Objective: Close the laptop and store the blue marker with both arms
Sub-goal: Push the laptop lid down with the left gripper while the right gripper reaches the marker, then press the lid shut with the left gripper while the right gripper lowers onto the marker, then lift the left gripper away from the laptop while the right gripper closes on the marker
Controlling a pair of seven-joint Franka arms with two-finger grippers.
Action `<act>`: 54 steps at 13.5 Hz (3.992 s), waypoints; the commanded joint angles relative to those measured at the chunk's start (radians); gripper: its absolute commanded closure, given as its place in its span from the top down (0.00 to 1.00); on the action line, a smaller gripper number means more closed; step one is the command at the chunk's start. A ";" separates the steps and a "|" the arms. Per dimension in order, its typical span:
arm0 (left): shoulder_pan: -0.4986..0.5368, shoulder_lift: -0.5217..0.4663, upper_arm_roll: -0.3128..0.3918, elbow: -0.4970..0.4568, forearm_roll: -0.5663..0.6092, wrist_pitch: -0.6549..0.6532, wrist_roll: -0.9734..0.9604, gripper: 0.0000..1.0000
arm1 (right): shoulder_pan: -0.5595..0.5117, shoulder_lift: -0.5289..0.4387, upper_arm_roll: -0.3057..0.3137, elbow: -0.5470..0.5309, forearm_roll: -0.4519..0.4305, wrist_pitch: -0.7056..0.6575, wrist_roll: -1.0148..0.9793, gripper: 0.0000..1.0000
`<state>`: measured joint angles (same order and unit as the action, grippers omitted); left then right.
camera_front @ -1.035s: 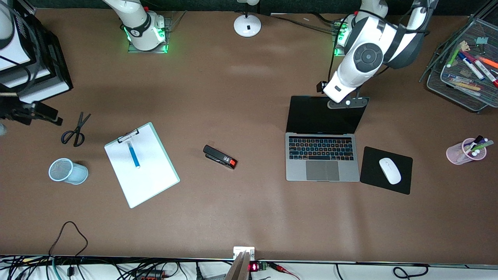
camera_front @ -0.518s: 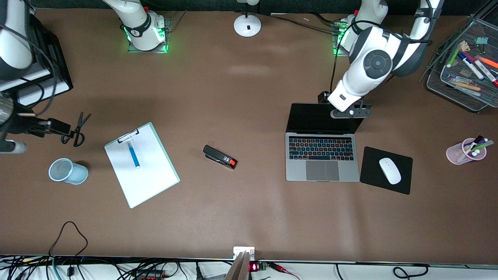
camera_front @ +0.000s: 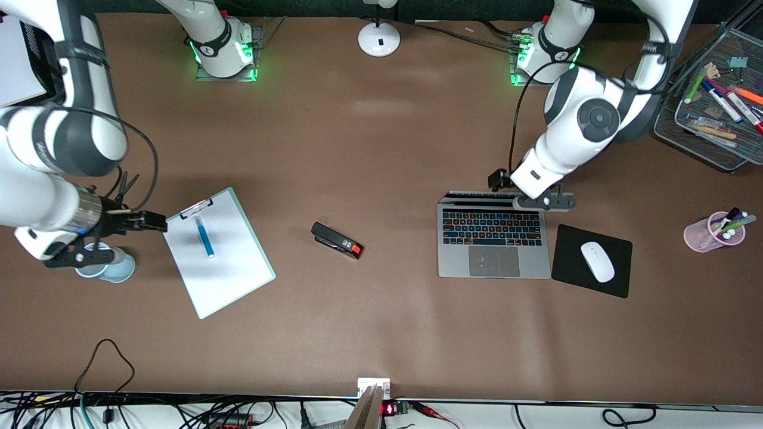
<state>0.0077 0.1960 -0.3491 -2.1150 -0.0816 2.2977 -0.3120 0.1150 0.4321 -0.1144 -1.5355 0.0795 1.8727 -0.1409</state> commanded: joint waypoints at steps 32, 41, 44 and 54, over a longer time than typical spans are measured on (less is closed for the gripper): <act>0.089 -0.016 0.036 0.368 0.192 -0.335 0.019 1.00 | 0.043 0.309 0.001 -0.046 0.010 0.329 -0.266 0.57; 0.120 -0.109 0.036 0.526 0.194 -0.667 0.024 1.00 | 0.054 0.309 0.001 -0.048 0.008 0.313 -0.267 0.57; 0.120 -0.150 0.033 0.526 0.194 -0.693 0.022 1.00 | 0.061 0.315 0.001 -0.048 0.008 0.313 -0.266 0.50; 0.126 -0.204 0.033 0.524 0.177 -0.739 0.024 1.00 | 0.063 0.315 0.001 -0.046 0.008 0.315 -0.266 0.27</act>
<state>0.1245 0.0047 -0.3082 -1.5944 0.0895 1.5773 -0.3048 0.1750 0.7515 -0.1139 -1.5749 0.0796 2.1870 -0.3929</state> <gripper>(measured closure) 0.000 0.634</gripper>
